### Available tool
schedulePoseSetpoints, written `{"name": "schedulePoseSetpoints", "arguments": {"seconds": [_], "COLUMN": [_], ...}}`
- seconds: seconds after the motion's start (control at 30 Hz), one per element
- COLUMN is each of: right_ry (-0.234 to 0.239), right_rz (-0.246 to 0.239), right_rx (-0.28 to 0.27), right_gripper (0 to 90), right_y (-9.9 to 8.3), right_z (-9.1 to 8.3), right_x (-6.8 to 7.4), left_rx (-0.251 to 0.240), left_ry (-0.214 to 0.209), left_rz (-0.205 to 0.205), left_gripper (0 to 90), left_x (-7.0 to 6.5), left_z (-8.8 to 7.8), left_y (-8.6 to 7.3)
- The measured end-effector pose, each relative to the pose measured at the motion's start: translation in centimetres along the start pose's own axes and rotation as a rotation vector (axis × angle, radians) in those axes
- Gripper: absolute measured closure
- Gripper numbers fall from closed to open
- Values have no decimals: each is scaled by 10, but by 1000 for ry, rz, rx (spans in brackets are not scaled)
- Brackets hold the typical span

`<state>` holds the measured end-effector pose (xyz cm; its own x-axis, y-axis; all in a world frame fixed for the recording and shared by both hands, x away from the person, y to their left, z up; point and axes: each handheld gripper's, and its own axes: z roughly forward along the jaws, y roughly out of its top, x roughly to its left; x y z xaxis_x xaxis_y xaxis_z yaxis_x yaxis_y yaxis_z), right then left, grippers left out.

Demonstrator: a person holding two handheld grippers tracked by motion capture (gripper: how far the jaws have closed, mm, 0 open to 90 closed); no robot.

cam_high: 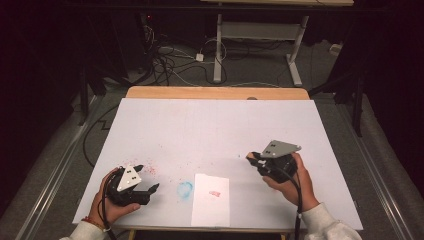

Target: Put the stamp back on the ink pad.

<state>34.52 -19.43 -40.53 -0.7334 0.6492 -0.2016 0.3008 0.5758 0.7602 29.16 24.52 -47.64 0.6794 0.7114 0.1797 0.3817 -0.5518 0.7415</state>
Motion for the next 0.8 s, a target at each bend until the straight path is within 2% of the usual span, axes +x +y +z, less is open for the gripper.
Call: {"name": "schedulePoseSetpoints", "arguments": {"seconds": [0.23,0.33,0.4,0.6,0.8], "right_ry": [-115,-144,-139,-162,-156], "right_rz": [98,150,190,243,248], "right_rx": [38,59,72,127,168], "right_gripper": [761,761,761,760,759], "right_y": [-24,-35,-43,-60,-66], "right_z": [-10,-12,-11,1,11], "right_x": [-45,-61,-69,-82,-83], "left_rx": [6,6,8,12,17], "left_ry": [-2,-3,-4,-5,-9], "left_rz": [2,4,4,10,10], "left_gripper": [188,188,188,187,187], "left_x": [0,0,0,-1,-1], "left_z": [1,1,2,2,3], "left_y": [0,0,0,1,0]}}
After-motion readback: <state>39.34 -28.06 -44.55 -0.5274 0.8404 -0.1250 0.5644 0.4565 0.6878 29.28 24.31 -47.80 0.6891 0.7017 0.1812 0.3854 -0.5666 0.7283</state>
